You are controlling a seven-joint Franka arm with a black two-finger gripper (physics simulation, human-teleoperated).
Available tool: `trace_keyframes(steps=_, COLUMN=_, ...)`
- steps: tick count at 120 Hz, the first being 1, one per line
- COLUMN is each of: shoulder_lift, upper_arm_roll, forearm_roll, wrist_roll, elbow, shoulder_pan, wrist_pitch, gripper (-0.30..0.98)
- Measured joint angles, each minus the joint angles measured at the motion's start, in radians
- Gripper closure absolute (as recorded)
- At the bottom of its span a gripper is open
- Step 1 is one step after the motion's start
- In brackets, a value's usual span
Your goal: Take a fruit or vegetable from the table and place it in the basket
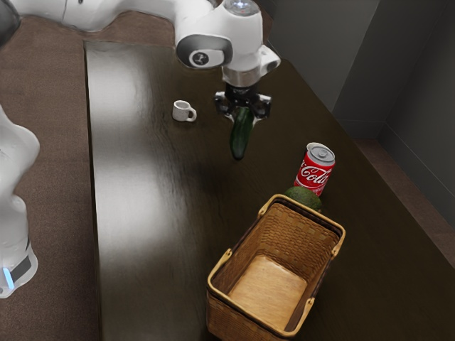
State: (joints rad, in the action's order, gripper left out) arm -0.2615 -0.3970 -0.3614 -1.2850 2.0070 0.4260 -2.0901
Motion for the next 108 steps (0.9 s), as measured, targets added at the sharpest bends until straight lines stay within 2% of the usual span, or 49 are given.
trace_keyframes(steps=19, shoulder_lift=0.049, upper_arm_roll=0.147, forearm_roll=-0.026, wrist_roll=0.011, elbow=-0.199, shoulder_pan=0.020, wrist_pitch=0.083, gripper=0.45)
trace_keyframes(steps=43, shoulder_lift=0.267, upper_arm_roll=0.289, forearm_roll=0.029, wrist_roll=0.046, elbow=-0.441, shoulder_pan=0.031, wrist_pitch=0.129, gripper=0.46)
trace_keyframes(steps=56, shoulder_lift=0.290, upper_arm_roll=0.334, forearm_roll=0.049, wrist_roll=0.062, elbow=-0.457, shoulder_pan=0.074, wrist_pitch=0.141, gripper=0.46)
trace_keyframes(steps=79, shoulder_lift=0.295, upper_arm_roll=0.344, forearm_roll=0.079, wrist_roll=0.084, elbow=-0.436, shoulder_pan=0.181, wrist_pitch=0.151, gripper=0.46)
trace_keyframes(steps=108, shoulder_lift=0.234, upper_arm_roll=0.341, forearm_roll=0.166, wrist_roll=0.139, elbow=-0.368, shoulder_pan=0.221, wrist_pitch=0.155, gripper=0.44)
